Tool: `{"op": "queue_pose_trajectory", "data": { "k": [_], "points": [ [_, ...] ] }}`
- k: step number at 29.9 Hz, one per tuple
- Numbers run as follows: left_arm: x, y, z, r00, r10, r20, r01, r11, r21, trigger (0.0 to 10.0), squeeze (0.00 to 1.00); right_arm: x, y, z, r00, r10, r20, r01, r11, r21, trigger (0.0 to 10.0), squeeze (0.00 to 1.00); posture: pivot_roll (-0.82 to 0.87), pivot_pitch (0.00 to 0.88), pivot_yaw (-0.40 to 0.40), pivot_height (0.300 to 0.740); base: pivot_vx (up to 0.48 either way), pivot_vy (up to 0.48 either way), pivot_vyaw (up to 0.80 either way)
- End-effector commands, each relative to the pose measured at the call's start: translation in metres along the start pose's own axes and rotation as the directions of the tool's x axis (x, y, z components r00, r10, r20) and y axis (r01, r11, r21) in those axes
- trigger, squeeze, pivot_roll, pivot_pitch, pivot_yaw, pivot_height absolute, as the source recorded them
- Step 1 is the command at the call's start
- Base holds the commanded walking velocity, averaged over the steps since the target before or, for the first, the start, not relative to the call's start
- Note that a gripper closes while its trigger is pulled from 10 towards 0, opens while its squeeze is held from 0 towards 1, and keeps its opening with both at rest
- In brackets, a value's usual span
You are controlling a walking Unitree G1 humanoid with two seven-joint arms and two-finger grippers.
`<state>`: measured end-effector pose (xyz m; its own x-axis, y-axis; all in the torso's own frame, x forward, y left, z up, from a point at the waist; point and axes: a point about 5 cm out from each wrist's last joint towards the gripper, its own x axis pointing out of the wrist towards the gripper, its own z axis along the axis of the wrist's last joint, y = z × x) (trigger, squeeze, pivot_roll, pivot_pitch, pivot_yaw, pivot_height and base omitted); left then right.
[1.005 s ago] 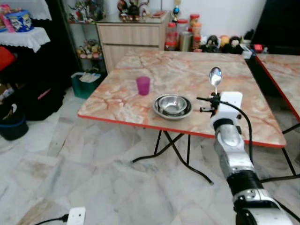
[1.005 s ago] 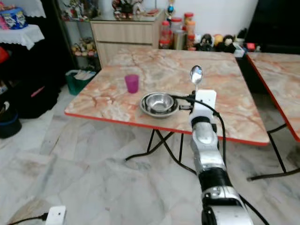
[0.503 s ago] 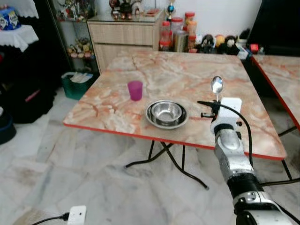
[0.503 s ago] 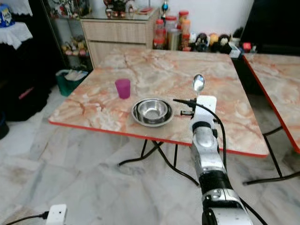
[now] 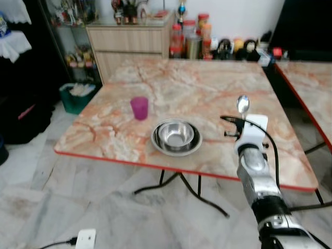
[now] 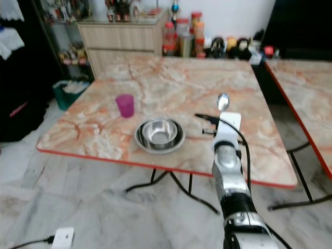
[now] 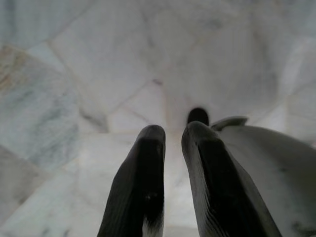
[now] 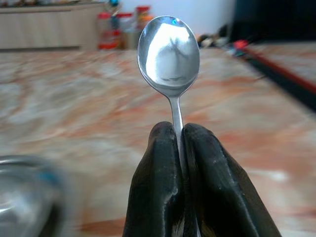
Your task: Setting the table
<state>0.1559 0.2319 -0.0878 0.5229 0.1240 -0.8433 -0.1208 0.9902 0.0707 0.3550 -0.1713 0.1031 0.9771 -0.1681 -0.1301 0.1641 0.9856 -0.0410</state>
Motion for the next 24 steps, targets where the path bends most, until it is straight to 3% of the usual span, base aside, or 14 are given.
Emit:
{"op": "queue_pose_trajectory", "data": {
  "k": [1,5,6,10,24],
  "points": [
    [0.001,0.001,0.005,1.000,0.000,0.007,0.000,1.000,0.016,10.0,0.00,0.001,-0.002,-0.001,1.000,-0.006,-0.021,0.006,1.000,0.003,10.0,0.00,0.03,0.000,0.009,0.740,0.345,0.000,0.00],
    [0.001,0.001,0.005,1.000,0.000,0.007,0.000,1.000,0.016,10.0,0.00,0.001,-0.002,-0.003,1.000,-0.006,-0.031,0.006,1.000,0.012,10.0,0.00,0.03,0.000,0.009,0.740,0.345,0.000,0.00],
    [0.001,0.000,0.004,1.000,-0.002,0.006,0.002,1.000,0.014,10.0,0.00,0.000,-0.001,-0.013,0.997,0.008,-0.080,-0.008,1.000,0.007,10.0,0.00,0.03,0.000,0.008,0.740,0.240,0.000,0.00],
    [0.001,0.000,0.004,1.000,-0.005,0.004,0.005,1.000,0.007,10.0,0.00,-0.003,0.001,-0.024,0.991,0.027,-0.130,-0.028,1.000,-0.006,10.0,0.00,0.03,0.000,0.008,0.740,0.000,0.000,0.00],
    [0.001,0.000,0.003,1.000,-0.003,0.000,0.003,1.000,0.013,10.0,0.00,-0.001,0.010,-0.029,0.979,0.099,-0.176,-0.103,0.995,-0.009,10.0,0.00,0.03,0.000,0.008,0.740,0.000,0.000,0.00]
  ]
}}
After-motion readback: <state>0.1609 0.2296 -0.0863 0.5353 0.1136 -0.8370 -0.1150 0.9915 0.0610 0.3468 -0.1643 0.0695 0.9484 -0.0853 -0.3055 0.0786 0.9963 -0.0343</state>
